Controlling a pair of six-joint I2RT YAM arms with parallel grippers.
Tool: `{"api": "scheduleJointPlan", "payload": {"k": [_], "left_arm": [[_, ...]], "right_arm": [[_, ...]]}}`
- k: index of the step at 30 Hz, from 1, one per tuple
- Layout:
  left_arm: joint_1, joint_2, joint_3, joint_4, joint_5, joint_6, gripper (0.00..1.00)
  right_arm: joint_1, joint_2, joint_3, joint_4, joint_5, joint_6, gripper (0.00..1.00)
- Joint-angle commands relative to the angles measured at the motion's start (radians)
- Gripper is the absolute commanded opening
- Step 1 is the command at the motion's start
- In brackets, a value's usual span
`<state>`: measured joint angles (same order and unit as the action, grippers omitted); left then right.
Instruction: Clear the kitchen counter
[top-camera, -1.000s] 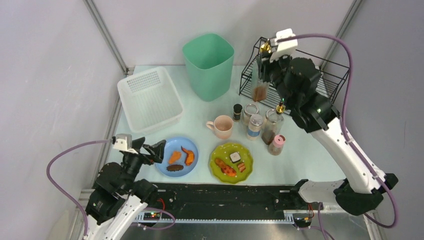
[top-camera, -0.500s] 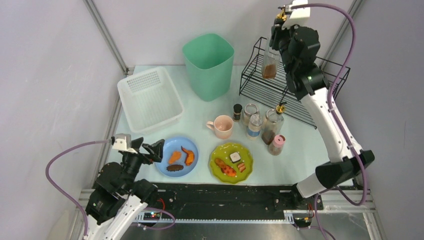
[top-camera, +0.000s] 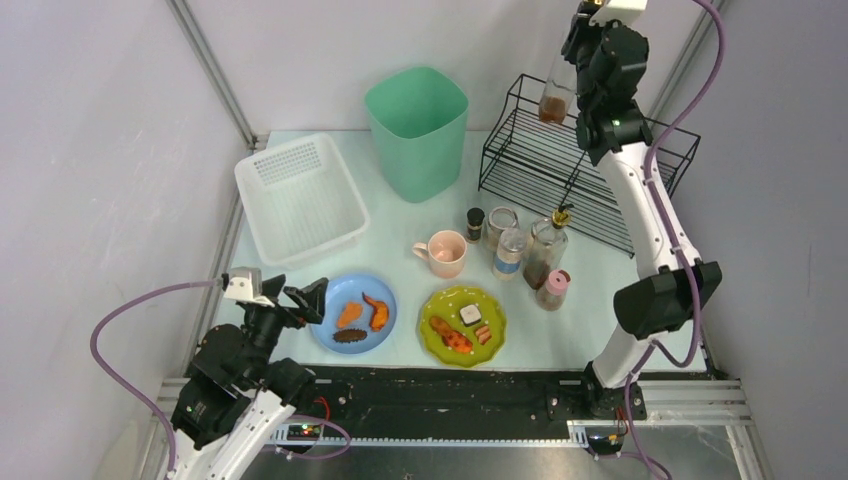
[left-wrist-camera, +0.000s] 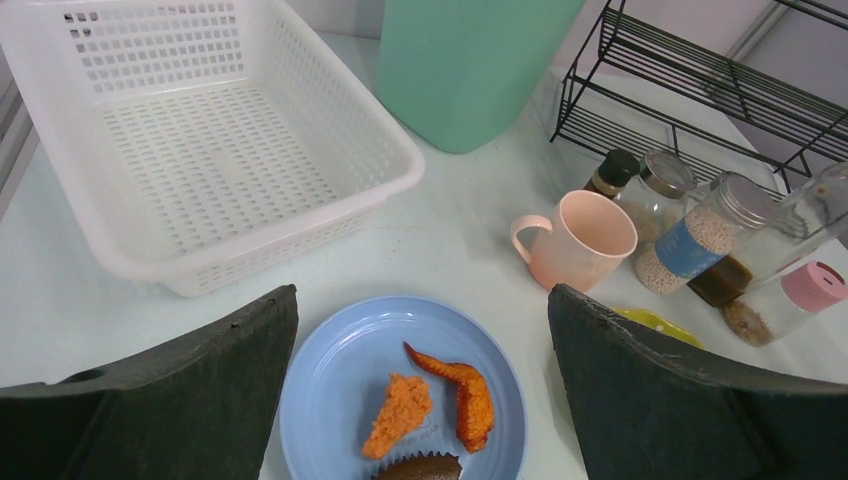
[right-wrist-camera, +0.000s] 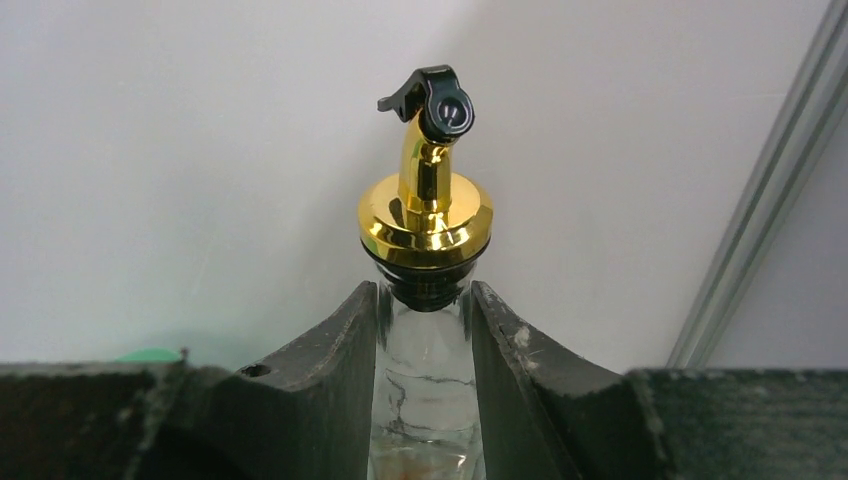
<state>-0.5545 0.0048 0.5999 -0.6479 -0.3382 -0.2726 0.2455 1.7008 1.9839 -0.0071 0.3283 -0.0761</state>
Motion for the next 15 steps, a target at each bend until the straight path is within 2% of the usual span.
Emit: {"api": "scheduleJointPlan", "payload": {"k": [1, 8, 15], "left_arm": [[-0.004, -0.066, -0.009, 0.014, -0.023, -0.01, 0.98], [-0.003, -0.067, -0.013, 0.014, -0.032, -0.013, 0.98], [-0.004, -0.059, -0.013, 0.014, -0.038, -0.016, 0.98]], "right_arm": [[-0.007, 0.048, 0.099, 0.198, 0.037, 0.019, 0.0], [-0.015, 0.159, 0.162, 0.29, 0.111, 0.013, 0.0], [-0.026, 0.246, 0.253, 0.283, 0.153, 0.03, 0.0]]}}
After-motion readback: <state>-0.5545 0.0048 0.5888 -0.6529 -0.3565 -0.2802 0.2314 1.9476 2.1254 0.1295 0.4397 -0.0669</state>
